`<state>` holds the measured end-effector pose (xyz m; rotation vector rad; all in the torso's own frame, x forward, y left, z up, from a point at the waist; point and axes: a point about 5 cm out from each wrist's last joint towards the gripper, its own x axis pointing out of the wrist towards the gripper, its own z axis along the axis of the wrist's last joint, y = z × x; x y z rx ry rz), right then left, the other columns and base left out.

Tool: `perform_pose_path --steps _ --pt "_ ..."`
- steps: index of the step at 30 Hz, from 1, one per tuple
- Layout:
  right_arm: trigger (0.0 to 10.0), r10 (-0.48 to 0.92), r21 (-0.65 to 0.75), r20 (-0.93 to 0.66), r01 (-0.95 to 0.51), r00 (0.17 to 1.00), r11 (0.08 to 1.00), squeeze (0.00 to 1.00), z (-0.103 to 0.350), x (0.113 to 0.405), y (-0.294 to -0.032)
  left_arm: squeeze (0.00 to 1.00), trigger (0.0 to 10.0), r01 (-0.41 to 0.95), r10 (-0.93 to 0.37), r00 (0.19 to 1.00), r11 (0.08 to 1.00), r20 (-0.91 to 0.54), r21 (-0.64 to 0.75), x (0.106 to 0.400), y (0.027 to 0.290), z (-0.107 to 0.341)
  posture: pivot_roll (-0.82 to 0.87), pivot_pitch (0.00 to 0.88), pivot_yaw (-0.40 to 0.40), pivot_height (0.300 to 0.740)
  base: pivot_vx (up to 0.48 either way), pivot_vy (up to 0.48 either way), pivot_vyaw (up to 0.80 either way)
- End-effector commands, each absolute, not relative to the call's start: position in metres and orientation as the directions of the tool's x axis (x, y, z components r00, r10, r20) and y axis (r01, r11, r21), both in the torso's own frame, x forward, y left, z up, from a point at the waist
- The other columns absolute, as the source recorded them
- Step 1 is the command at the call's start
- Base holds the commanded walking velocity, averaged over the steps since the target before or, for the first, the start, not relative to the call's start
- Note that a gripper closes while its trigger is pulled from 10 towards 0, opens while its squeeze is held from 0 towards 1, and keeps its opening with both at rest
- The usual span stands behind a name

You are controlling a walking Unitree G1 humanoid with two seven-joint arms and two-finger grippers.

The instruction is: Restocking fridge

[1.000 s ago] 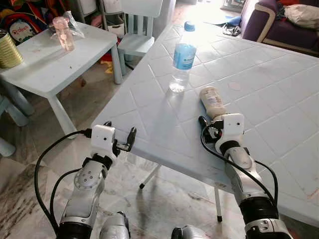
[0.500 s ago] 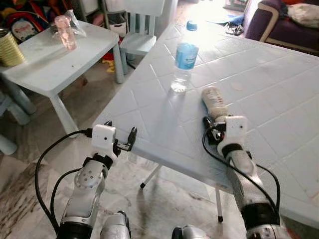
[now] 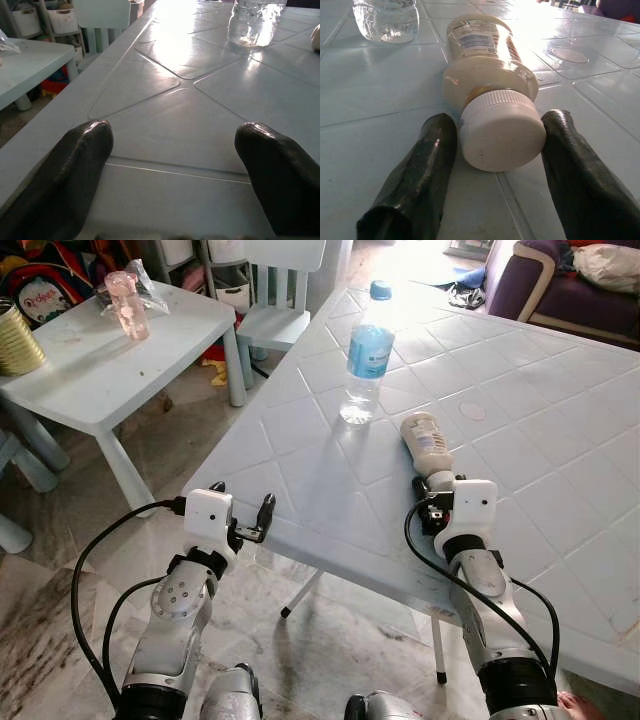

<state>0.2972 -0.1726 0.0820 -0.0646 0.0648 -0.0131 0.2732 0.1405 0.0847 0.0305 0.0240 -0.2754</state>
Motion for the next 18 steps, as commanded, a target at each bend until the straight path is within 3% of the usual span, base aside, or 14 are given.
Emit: perform_pose_path --steps 1,9,18 --pt "0.0 -0.034 -0.072 -0.084 0.028 0.996 0.997 0.0 0.077 0.293 -0.175 0.0 10.0 0.287 -0.285 0.957 0.958 -0.047 0.029 0.273 0.138 0.081 0.09 0.108 -0.018 0.74 0.0 0.0 0.0" --pt "0.0 -0.015 -0.127 -0.072 0.006 0.997 0.992 0.0 0.084 0.289 -0.176 0.0 10.0 0.289 -0.288 0.957 0.957 -0.044 0.029 0.275 0.137 0.082 0.08 0.108 -0.018 0.74 0.0 0.0 0.0" --pt "0.0 0.195 -0.223 -0.063 -0.204 0.979 0.953 0.0 0.104 0.262 -0.157 0.0 10.0 0.26 -0.26 0.966 0.963 -0.013 0.068 0.286 0.149 0.089 0.04 0.098 -0.023 0.74 0.0 0.0 0.0"
